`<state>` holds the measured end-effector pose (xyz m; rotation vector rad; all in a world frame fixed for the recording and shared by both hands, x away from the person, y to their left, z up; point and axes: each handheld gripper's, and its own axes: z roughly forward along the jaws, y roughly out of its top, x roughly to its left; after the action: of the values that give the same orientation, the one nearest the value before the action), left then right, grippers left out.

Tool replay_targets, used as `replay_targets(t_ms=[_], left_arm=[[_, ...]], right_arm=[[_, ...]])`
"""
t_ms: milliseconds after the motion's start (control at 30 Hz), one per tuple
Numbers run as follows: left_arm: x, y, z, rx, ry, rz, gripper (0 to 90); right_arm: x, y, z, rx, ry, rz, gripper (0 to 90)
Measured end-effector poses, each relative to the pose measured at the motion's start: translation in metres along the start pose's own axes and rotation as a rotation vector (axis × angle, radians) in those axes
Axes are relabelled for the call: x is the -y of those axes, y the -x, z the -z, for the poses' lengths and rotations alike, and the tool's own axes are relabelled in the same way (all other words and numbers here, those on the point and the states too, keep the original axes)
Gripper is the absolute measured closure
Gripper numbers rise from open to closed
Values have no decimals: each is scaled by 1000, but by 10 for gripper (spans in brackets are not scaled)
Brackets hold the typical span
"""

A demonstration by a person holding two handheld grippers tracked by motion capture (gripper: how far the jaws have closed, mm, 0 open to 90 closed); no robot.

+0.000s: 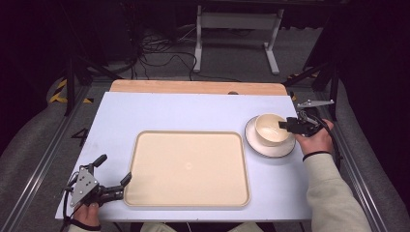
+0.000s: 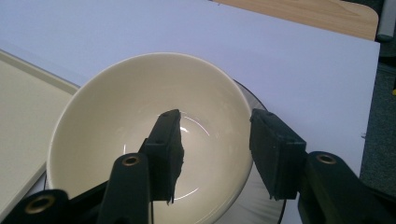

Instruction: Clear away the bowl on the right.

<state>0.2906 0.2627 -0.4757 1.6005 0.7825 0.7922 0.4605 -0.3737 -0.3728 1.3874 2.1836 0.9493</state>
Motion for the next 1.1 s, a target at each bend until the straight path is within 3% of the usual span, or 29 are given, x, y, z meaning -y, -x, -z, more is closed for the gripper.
replay_targets(t_ms=[67,100,300,500,800,1000,1100], left_arm=[[0,0,0,1,0,0,2],[0,0,0,0,0,0,3],[0,0,0,0,0,-1,3],[0,0,0,0,0,-1,3],[0,0,0,-2,2,-3,3],[0,1,1,-3,7,-9,3],[0,1,1,-4,8,-10,3]], right_arm=[[-3,1,0,6,-24,-14,545],[-6,1,-1,36,-51,-6,531],[-10,2,-7,55,-118,-12,558],[-10,7,-18,38,-175,-67,577],[-9,10,-30,50,-231,-92,671],[-12,13,-38,18,-284,-129,727],[-14,13,-41,23,-301,-133,760]])
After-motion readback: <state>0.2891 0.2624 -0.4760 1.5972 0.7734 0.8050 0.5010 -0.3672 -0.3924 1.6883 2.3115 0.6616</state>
